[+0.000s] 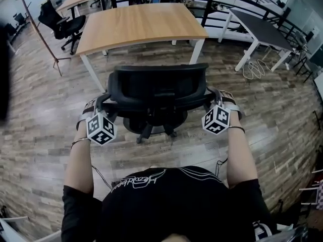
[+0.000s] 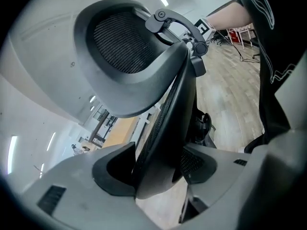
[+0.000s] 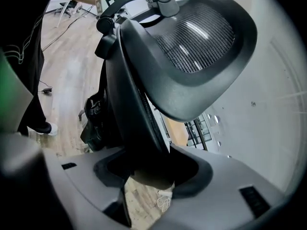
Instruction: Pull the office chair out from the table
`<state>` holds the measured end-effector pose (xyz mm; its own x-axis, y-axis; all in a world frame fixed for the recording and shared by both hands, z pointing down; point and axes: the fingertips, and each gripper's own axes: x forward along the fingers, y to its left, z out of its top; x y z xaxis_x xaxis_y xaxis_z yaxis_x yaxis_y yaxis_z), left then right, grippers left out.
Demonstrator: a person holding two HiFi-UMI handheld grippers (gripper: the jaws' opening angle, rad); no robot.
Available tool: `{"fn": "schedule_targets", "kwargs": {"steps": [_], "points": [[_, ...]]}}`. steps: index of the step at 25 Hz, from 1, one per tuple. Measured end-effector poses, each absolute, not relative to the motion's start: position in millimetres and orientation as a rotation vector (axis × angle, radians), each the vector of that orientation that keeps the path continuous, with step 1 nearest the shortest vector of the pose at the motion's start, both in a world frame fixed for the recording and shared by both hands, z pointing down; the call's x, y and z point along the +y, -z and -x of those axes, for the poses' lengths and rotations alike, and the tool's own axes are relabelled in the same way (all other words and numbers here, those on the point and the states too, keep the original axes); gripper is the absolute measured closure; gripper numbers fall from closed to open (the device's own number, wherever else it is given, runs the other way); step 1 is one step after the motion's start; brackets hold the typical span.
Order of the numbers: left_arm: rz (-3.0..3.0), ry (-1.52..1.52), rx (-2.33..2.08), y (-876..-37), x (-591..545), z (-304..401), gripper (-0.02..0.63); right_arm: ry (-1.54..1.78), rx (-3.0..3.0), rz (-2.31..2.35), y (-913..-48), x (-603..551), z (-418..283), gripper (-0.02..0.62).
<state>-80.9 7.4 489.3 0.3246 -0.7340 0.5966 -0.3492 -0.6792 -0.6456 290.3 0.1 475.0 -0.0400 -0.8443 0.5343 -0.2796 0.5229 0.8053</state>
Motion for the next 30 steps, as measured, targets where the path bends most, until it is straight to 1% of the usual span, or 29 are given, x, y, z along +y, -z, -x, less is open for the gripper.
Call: {"fn": "schedule_targets", "kwargs": {"steps": [6, 9, 12, 14, 19, 22, 24, 25, 26, 27, 28, 30], "points": [[2.122, 1.233, 1.076, -479, 41, 84, 0.359, 0.637, -1.633, -1.12, -465, 31, -295, 0.347], [2.142, 1.166, 1.199, -469, 66, 91, 0.322, 0.561, -1.665, -1.205, -462, 58, -323, 0.336], [2.209, 1.071, 1.334, -457, 101, 98, 0.319, 0.471, -1.714, -1.251, -462, 92, -347, 0.335], [2.257, 1.013, 1.393, -455, 131, 95, 0.319, 0.401, -1.799, -1.286, -458, 120, -350, 0.336], [2.483, 0.769, 1.471, -435, 211, 49, 0.319, 0.133, -2.18, -1.268, -433, 203, -325, 0.337], [2.679, 0.513, 1.451, -408, 260, 7, 0.321, 0.055, -2.381, -1.159, -410, 257, -304, 0.339], [2.832, 0.288, 1.393, -385, 293, -23, 0.327, 0.009, -2.5, -1.102, -395, 292, -295, 0.359], [2.915, 0.177, 1.349, -374, 310, -39, 0.343, -0.03, -2.57, -1.075, -386, 309, -291, 0.396], [2.996, 0.084, 1.292, -366, 327, -55, 0.383, -0.082, -2.646, -1.046, -378, 326, -286, 0.447], [3.07, 0.013, 1.224, -359, 343, -71, 0.45, -0.143, -2.721, -1.015, -370, 341, -282, 0.484], [3.129, -0.041, 1.153, -355, 358, -88, 0.504, -0.209, -2.788, -0.984, -363, 355, -279, 0.501], [3.21, -0.131, 1.04, -346, 384, -118, 0.57, -0.329, -2.878, -0.928, -354, 379, -277, 0.531]]}}
